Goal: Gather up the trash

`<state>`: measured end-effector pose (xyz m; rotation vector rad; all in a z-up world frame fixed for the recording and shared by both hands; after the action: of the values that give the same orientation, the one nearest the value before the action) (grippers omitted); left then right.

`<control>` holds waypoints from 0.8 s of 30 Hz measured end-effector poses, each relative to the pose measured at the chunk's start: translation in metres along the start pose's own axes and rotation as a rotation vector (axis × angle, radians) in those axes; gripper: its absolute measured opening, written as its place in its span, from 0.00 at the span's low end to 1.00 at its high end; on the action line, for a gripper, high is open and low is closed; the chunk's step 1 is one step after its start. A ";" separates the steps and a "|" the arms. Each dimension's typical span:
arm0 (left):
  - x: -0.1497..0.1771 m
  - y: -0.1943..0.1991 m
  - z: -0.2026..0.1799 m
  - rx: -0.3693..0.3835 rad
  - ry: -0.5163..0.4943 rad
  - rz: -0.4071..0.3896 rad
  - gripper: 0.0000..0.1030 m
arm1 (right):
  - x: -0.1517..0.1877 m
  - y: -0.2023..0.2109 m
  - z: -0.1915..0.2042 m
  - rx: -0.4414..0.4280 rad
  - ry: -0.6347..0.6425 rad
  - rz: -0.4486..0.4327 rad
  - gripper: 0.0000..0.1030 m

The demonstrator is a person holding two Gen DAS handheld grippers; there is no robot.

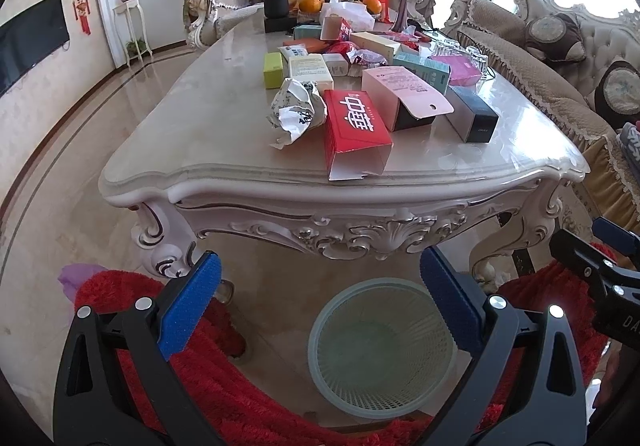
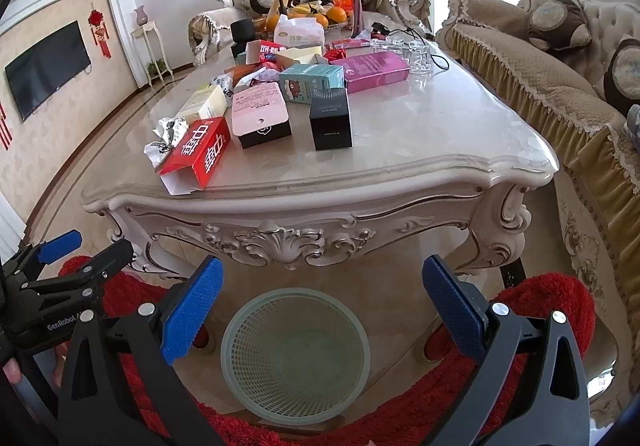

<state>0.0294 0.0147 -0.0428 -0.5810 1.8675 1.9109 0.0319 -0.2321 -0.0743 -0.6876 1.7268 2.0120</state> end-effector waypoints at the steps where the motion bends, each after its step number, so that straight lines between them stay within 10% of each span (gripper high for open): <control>1: 0.000 0.000 0.000 -0.001 0.002 -0.002 0.94 | 0.000 0.000 0.000 0.001 0.003 0.000 0.93; 24: 0.001 0.000 0.001 0.001 0.000 0.001 0.94 | 0.002 0.000 0.001 -0.006 0.010 0.001 0.93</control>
<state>0.0285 0.0153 -0.0429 -0.5801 1.8696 1.9102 0.0306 -0.2307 -0.0752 -0.7000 1.7274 2.0186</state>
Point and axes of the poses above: each gripper's, at about its wrist camera, not at the fingertips, and y roughly against the way its jaws point, z to its left, x to its underside, the point moved 4 cm from there along -y, roughly the way its jaws point, and after that the axes turned 8 degrees about z, right-handed, at the moved point
